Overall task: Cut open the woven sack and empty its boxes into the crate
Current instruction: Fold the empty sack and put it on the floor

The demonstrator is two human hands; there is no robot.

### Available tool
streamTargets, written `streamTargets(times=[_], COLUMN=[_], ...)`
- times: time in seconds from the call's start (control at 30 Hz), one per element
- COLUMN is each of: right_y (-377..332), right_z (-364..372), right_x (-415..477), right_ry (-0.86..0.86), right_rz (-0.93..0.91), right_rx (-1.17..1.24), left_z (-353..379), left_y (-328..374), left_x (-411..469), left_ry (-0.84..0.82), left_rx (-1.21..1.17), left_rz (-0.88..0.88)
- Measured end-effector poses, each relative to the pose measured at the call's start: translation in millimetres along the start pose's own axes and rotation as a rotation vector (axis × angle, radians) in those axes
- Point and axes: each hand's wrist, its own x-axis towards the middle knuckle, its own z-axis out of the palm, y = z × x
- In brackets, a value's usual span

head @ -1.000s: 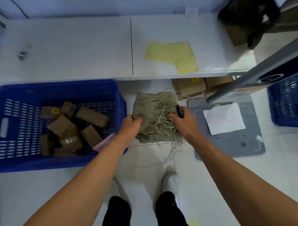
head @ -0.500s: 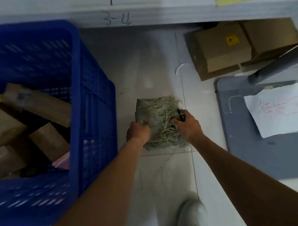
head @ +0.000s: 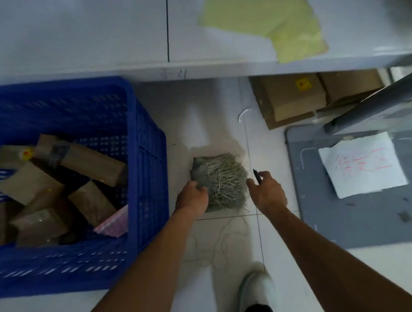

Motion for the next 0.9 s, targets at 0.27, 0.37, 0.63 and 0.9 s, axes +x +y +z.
streamTargets(times=[0.27, 0.37, 0.63, 0.9], right_y=[-55, -77, -130, -200], right_z=[-101, -139, -225, -242], right_x=[-123, -169, -289, -371], right_ry=[-0.065, -0.089, -0.152, -0.205], right_rz=[-0.014, -0.030, -0.115, -0.261], right_rx=[0.104, 0.147, 0.153, 0.191], left_z=[-90, -119, -190, -254], left_y=[47, 66, 105, 82], left_x=[-148, -204, -350, -423], left_ry=[-0.028, -0.036, -0.029, 0.075], left_rx=[-0.158, -0.210, -0.243, -0.428], left_rz=[0.103, 0.137, 0.201, 0.166])
